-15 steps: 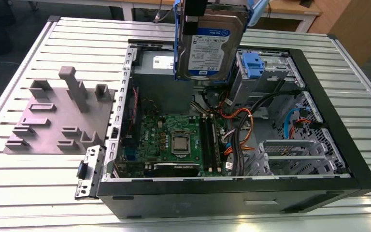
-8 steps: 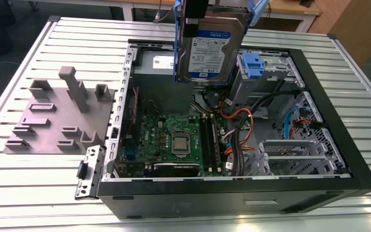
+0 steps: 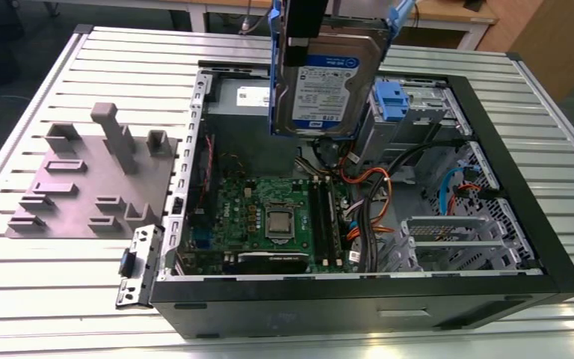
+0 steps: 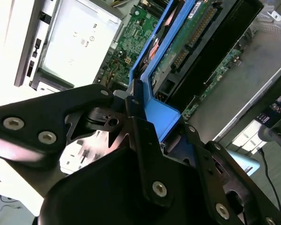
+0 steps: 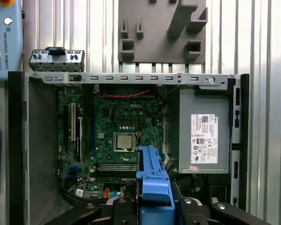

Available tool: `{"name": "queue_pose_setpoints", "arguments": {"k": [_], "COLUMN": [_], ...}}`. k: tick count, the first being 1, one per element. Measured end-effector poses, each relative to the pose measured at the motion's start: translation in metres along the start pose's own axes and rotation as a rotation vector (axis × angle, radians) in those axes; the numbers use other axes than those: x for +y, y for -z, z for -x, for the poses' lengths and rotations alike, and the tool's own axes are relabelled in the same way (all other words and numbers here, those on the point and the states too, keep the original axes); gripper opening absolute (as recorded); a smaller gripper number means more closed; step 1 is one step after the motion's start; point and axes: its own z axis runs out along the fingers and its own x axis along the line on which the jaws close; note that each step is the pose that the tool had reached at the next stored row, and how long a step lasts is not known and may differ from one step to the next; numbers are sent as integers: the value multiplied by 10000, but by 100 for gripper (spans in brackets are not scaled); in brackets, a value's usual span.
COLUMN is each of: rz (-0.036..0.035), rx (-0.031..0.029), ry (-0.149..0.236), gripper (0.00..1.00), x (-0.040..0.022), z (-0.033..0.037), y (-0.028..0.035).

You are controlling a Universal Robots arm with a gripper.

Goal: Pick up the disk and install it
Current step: 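Insert the disk into the insertion slot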

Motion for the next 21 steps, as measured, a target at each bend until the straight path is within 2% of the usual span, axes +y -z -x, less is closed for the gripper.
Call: {"name": "queue_pose_setpoints", "arguments": {"k": [12, 21], "rz": [0, 0], "rx": [0, 1], "ry": [0, 0], "gripper": [36, 36], "x": [-2, -2], "z": [-142, -163], "y": [1, 1]}}
